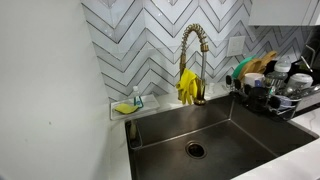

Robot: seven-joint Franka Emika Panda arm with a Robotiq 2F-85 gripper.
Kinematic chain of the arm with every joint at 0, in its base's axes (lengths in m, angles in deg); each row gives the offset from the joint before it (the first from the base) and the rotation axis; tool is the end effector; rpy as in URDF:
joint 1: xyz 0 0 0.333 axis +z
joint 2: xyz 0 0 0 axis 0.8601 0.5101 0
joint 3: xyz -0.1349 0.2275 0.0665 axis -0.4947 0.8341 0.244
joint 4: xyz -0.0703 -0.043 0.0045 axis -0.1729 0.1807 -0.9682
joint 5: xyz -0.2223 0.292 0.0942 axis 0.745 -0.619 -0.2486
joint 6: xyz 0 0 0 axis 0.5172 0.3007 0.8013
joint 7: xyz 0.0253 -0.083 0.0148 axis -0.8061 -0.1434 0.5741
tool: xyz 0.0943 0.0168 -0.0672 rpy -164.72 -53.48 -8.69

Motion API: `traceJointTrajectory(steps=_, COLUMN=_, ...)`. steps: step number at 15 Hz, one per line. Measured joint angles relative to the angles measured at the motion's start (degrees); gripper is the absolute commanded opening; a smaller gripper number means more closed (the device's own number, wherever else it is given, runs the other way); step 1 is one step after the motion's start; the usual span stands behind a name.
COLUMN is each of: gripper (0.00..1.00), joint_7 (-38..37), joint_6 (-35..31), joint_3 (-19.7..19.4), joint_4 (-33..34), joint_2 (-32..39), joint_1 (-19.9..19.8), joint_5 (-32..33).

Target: Open the tap

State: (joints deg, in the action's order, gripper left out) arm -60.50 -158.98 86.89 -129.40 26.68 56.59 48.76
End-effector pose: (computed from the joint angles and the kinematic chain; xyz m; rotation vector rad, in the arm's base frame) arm 0.3329 -0.0331 0.4994 2.8909 0.1827 0.2434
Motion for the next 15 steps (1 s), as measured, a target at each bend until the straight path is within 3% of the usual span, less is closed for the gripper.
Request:
traceJointTrajectory(steps=11, gripper=1.00, joint_7=0.0, joint_6=0.0, joint_3=0.0, joint_4=0.0, joint_2=0.0, joint_1=0.0, joint_5=0.0)
traceJointTrajectory(steps=15, gripper=1.00, joint_7=-1.7, joint_6=-10.0, joint_3=-0.2, joint_4=0.5, joint_2=2.0, joint_1=0.8, joint_5=-1.7)
